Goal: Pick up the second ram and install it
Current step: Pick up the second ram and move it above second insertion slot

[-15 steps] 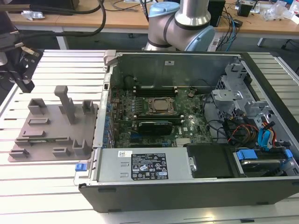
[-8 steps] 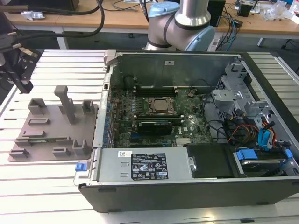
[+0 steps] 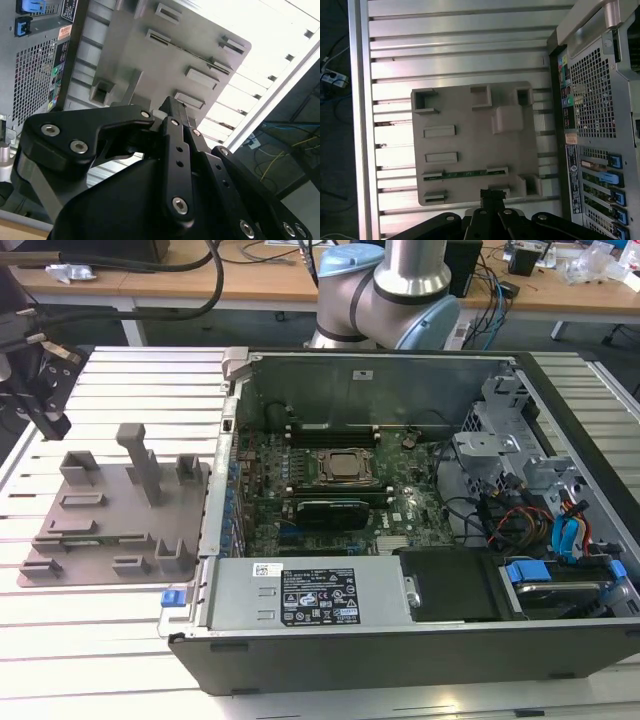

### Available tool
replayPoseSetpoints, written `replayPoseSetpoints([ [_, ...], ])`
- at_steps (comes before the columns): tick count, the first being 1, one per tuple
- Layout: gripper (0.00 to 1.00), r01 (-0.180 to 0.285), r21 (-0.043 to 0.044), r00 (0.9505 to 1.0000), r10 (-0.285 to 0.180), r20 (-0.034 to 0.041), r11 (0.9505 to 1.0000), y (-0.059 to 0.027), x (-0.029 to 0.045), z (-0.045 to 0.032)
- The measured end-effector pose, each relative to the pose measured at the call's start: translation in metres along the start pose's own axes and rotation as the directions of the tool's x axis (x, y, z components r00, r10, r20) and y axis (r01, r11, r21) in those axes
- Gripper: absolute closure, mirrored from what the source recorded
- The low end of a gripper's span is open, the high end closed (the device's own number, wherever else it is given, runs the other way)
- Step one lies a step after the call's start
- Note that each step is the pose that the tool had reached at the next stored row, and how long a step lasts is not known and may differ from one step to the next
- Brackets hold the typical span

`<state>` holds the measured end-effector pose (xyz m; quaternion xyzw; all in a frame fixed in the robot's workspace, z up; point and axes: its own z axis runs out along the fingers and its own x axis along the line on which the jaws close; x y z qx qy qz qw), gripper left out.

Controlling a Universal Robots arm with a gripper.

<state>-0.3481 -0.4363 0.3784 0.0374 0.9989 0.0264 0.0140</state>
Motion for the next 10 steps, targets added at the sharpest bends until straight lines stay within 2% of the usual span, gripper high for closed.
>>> replayPoseSetpoints([
  [3, 0.9, 0.078, -0.0027, 0.9969, -0.078, -0.0043, 0.9969, 0.0, 0.0, 0.0],
  [5, 0.9, 0.142, -0.0048, 0.9898, -0.142, -0.0075, 0.9898, 0.0, 0.0, 0.0],
  [6, 0.9, 0.178, -0.0061, 0.984, -0.178, -0.0092, 0.984, 0.0, 0.0, 0.0],
  [8, 0.9, 0.253, -0.0089, 0.9674, -0.253, -0.0129, 0.9674, 0.0, 0.0, 0.0],
  [9, 0.9, 0.296, -0.0107, 0.9549, -0.296, -0.0149, 0.955, 0.0, 0.0, 0.0],
  [10, 0.9, 0.324, -0.012, 0.9459, -0.324, -0.016, 0.9461, 0.0, 0.0, 0.0],
])
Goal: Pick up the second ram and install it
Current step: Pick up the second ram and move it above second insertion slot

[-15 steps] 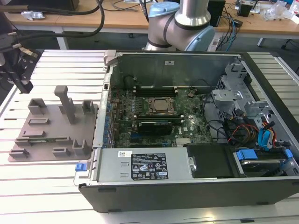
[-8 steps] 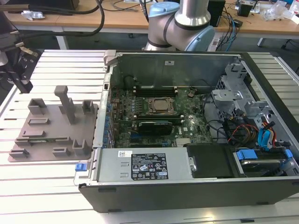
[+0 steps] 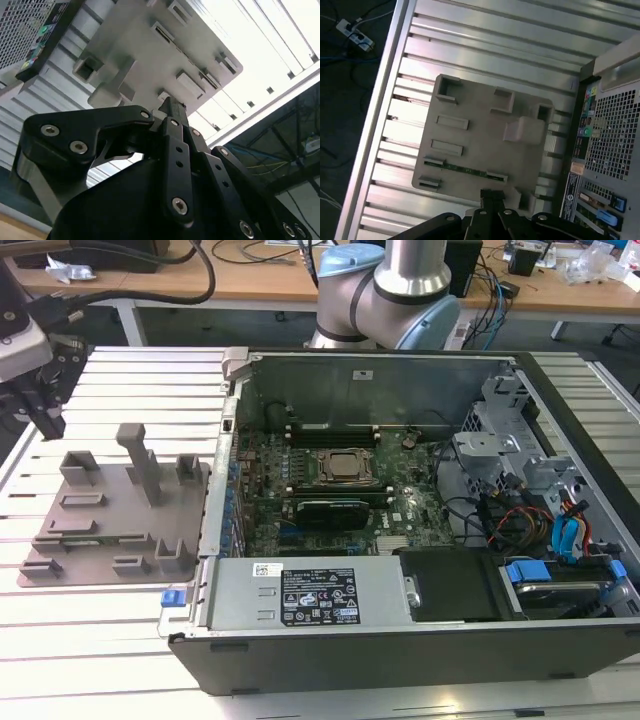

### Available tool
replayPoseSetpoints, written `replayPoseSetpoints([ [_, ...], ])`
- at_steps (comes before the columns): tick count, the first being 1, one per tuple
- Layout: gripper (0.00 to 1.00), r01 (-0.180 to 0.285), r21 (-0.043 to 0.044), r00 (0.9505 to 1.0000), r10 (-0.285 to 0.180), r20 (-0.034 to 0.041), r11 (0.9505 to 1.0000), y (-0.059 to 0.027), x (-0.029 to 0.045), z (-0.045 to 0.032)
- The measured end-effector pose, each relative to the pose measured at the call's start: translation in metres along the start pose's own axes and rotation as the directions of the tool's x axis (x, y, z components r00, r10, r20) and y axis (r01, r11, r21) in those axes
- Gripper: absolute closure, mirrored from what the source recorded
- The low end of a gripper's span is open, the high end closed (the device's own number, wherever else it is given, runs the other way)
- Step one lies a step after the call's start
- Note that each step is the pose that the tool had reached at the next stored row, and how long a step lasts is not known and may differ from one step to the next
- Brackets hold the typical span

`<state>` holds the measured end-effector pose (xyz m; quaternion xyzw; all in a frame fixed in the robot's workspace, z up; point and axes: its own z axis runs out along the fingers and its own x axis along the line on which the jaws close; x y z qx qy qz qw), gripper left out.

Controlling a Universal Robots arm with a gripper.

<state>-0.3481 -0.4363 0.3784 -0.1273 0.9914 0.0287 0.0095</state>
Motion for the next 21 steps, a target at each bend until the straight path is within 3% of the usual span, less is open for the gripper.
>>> replayPoseSetpoints([
  [3, 0.9, 0.056, -0.0015, 0.9984, -0.056, -0.0031, 0.9984, 0.0, 0.0, 0.0],
  [7, 0.9, 0.131, -0.0039, 0.9913, -0.131, -0.0069, 0.9914, 0.0, 0.0, 0.0],
  [13, 0.9, 0.192, -0.006, 0.9814, -0.192, -0.01, 0.9814, 0.0, 0.0, 0.0],
  [16, 0.9, 0.23, -0.0074, 0.9731, -0.23, -0.0119, 0.9731, 0.0, 0.0, 0.0],
  [19, 0.9, 0.25, -0.0082, 0.9681, -0.25, -0.0128, 0.9681, 0.0, 0.0, 0.0],
  [21, 0.9, 0.277, -0.0093, 0.9609, -0.277, -0.0141, 0.9609, 0.0, 0.0, 0.0],
])
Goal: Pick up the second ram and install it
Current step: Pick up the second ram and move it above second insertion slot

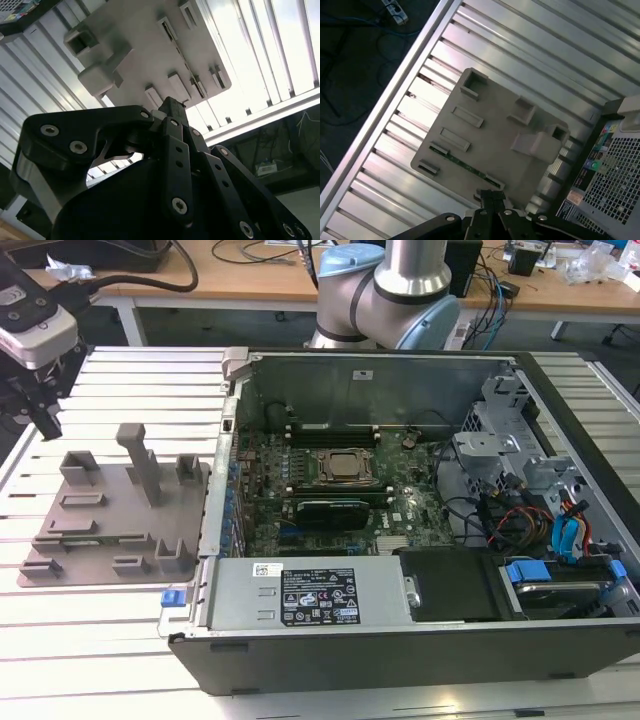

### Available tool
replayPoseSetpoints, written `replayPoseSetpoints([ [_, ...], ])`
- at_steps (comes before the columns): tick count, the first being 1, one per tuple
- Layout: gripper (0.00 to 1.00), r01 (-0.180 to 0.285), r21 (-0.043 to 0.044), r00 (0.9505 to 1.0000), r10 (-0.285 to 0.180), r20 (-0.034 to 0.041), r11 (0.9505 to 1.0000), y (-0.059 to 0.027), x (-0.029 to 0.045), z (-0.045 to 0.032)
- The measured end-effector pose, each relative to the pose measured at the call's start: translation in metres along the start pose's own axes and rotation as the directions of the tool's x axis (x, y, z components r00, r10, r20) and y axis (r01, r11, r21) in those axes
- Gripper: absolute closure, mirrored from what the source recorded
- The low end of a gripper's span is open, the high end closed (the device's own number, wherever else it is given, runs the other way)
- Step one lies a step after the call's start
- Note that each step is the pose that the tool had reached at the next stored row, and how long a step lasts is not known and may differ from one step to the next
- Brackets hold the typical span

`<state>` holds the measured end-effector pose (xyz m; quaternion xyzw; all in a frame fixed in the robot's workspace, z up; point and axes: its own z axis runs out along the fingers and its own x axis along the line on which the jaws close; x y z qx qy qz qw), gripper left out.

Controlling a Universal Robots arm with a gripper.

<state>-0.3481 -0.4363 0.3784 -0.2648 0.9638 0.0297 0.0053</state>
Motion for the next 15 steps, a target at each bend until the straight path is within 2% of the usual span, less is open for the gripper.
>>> replayPoseSetpoints([
  [6, 0.9, 0.075, -0.0022, 0.9972, -0.075, -0.004, 0.9972, 0.0, 0.0, 0.0],
  [13, 0.9, 0.141, -0.0042, 0.99, -0.141, -0.0074, 0.99, 0.0, 0.0, 0.0],
  [15, 0.9, 0.168, -0.0052, 0.9857, -0.168, -0.0087, 0.9858, 0.0, 0.0, 0.0],
])
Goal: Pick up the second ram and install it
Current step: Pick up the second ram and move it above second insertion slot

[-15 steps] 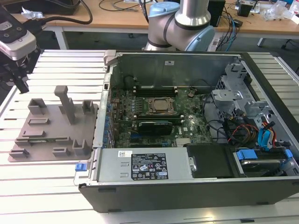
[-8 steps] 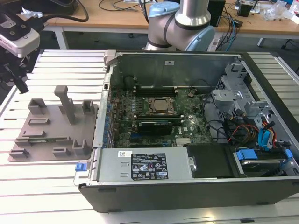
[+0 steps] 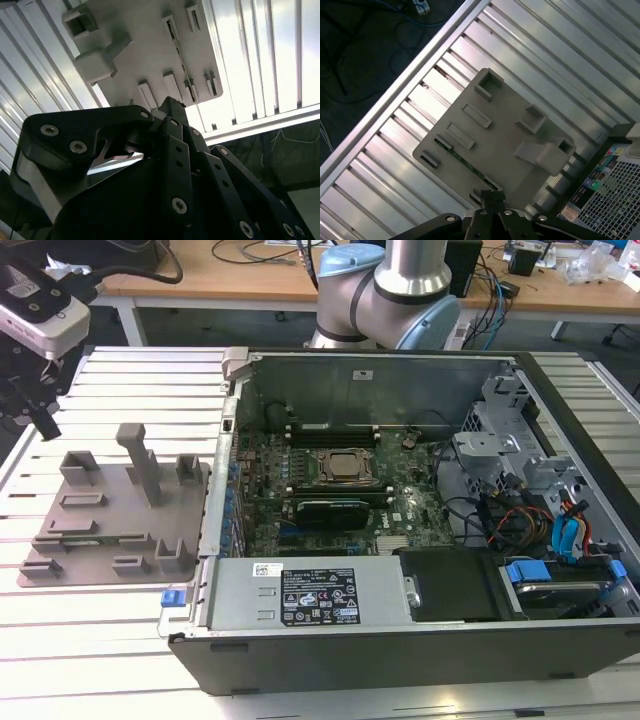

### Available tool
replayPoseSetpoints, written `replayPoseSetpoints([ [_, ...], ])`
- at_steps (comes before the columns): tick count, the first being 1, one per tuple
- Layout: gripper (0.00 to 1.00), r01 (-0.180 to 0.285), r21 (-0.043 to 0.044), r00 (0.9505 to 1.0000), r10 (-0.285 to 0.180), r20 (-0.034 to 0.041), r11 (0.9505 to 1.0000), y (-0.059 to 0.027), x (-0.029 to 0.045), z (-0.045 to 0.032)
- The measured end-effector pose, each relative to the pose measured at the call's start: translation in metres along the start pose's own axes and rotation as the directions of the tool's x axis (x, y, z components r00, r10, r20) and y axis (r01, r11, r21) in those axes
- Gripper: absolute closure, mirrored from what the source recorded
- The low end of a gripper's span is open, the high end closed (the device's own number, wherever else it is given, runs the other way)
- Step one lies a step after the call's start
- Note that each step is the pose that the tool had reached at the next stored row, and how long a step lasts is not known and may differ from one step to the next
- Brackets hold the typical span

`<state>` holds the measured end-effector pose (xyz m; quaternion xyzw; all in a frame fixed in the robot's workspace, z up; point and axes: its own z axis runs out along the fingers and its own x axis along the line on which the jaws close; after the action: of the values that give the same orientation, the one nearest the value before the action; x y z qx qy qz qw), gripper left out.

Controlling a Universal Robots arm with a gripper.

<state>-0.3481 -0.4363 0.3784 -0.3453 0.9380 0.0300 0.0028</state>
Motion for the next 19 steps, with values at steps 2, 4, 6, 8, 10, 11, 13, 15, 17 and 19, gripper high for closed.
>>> replayPoseSetpoints([
  [2, 0.9, 0.037, -0.001, 0.9993, -0.037, -0.002, 0.9993, 0.0, 0.0, 0.0],
  [4, 0.9, 0.062, -0.0017, 0.9981, -0.062, -0.0032, 0.9981, 0.0, 0.0, 0.0],
  [6, 0.9, 0.091, -0.0026, 0.9959, -0.091, -0.0048, 0.9959, 0.0, 0.0, 0.0],
  [8, 0.9, 0.127, -0.0037, 0.9919, -0.127, -0.0067, 0.9919, 0.0, 0.0, 0.0],
  [10, 0.9, 0.16, -0.0049, 0.987, -0.16, -0.0085, 0.987, 0.0, 0.0, 0.0],
  [11, 0.9, 0.18, -0.0056, 0.9836, -0.18, -0.0094, 0.9836, 0.0, 0.0, 0.0],
  [13, 0.9, 0.218, -0.007, 0.9759, -0.218, -0.0113, 0.9759, 0.0, 0.0, 0.0],
  [15, 0.9, 0.242, -0.0079, 0.9702, -0.242, -0.0124, 0.9702, 0.0, 0.0, 0.0],
  [17, 0.9, 0.263, -0.0088, 0.9647, -0.263, -0.0134, 0.9648, 0.0, 0.0, 0.0],
  [19, 0.9, 0.281, -0.0095, 0.9596, -0.281, -0.0143, 0.9597, 0.0, 0.0, 0.0],
])
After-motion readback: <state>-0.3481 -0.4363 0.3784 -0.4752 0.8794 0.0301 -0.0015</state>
